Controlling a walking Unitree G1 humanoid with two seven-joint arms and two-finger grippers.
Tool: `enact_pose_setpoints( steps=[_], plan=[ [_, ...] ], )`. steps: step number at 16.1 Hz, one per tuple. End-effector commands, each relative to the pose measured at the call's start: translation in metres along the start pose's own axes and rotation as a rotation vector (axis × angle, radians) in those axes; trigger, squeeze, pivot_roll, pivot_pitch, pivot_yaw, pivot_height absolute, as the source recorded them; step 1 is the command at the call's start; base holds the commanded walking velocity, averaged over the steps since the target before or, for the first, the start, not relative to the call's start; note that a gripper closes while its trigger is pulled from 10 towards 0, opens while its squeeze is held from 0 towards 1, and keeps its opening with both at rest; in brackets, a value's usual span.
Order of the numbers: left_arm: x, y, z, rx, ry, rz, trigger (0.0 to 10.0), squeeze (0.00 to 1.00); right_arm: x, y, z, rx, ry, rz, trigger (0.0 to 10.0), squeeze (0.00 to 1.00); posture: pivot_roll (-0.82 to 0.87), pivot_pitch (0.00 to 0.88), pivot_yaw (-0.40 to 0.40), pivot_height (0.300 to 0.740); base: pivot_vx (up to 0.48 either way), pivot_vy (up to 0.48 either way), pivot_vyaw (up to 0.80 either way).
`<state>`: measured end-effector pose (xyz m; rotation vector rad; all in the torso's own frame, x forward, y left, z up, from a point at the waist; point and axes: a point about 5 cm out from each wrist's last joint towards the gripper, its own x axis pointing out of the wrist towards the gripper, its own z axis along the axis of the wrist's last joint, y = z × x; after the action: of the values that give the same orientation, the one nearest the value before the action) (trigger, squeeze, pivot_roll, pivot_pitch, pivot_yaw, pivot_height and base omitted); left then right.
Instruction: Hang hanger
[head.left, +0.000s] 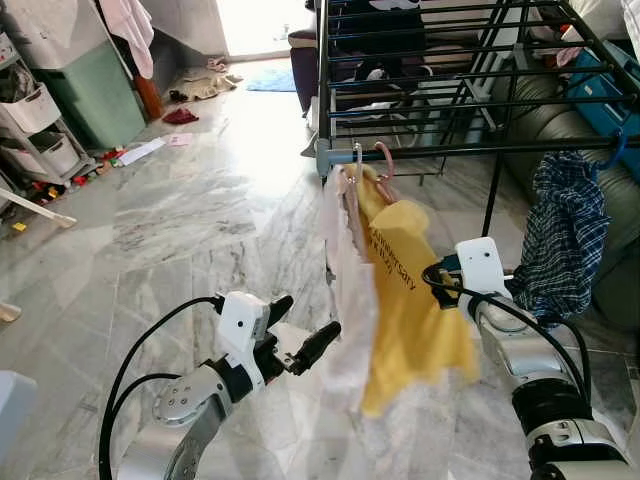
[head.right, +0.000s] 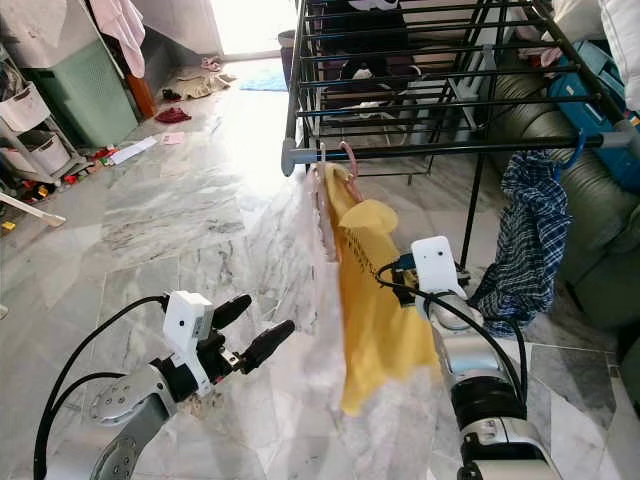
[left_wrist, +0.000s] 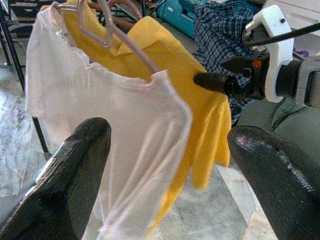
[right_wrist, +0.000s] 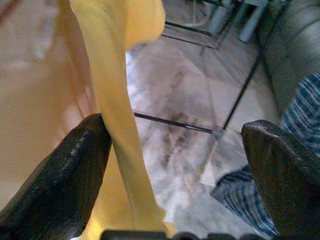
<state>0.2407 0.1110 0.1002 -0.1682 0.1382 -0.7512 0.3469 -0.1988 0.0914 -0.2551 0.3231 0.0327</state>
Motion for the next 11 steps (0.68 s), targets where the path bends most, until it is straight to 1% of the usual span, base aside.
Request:
enact_pose_setpoints(
  steps=[1, 2, 3, 4, 7, 9, 10, 11],
  plan=[
    [-0.002, 0.001, 0.002, 0.018, 0.008, -0.005, 10.0, 0.00, 0.001, 0.006, 0.009, 0.015, -0.043, 0.040, 10.0, 0.00, -0.08, 0.094, 0.088, 0.740, 0.000, 0.000, 0.00],
    [-0.002, 0.000, 0.002, 0.019, 0.011, -0.008, 10.0, 0.00, 0.002, 0.010, 0.012, 0.008, -0.058, 0.074, 10.0, 0.00, -0.08, 0.094, 0.089, 0.740, 0.000, 0.000, 0.00],
    [-0.002, 0.000, 0.002, 0.020, 0.014, -0.010, 10.0, 0.00, 0.006, 0.013, 0.017, 0.005, -0.054, 0.151, 10.0, 0.00, -0.07, 0.096, 0.089, 0.740, 0.000, 0.000, 0.00],
    [-0.003, 0.000, 0.002, 0.020, 0.015, -0.010, 10.0, 0.00, 0.007, 0.012, 0.020, -0.001, -0.055, 0.168, 10.0, 0.00, -0.07, 0.095, 0.089, 0.740, 0.000, 0.000, 0.00],
    [-0.005, 0.000, 0.001, 0.020, 0.022, -0.006, 10.0, 0.00, 0.014, 0.001, 0.028, -0.067, -0.035, 0.185, 10.0, 0.00, -0.06, 0.098, 0.083, 0.740, 0.000, 0.000, 0.00],
    [-0.006, 0.000, -0.001, 0.017, 0.028, -0.001, 10.0, 0.00, 0.017, -0.004, 0.034, -0.063, -0.035, 0.191, 10.0, 0.00, -0.06, 0.099, 0.079, 0.740, 0.000, 0.000, 0.00],
    [-0.005, -0.002, -0.001, 0.017, 0.030, -0.003, 10.0, 0.00, 0.019, -0.004, 0.036, -0.042, -0.027, 0.210, 6.6, 0.00, -0.06, 0.099, 0.078, 0.740, 0.000, 0.000, 0.00],
    [-0.006, -0.002, -0.002, 0.017, 0.032, -0.004, 10.0, 0.00, 0.019, -0.001, 0.036, -0.026, -0.025, 0.246, 0.0, 0.00, -0.05, 0.099, 0.078, 0.740, 0.000, 0.000, 0.00]
  ],
)
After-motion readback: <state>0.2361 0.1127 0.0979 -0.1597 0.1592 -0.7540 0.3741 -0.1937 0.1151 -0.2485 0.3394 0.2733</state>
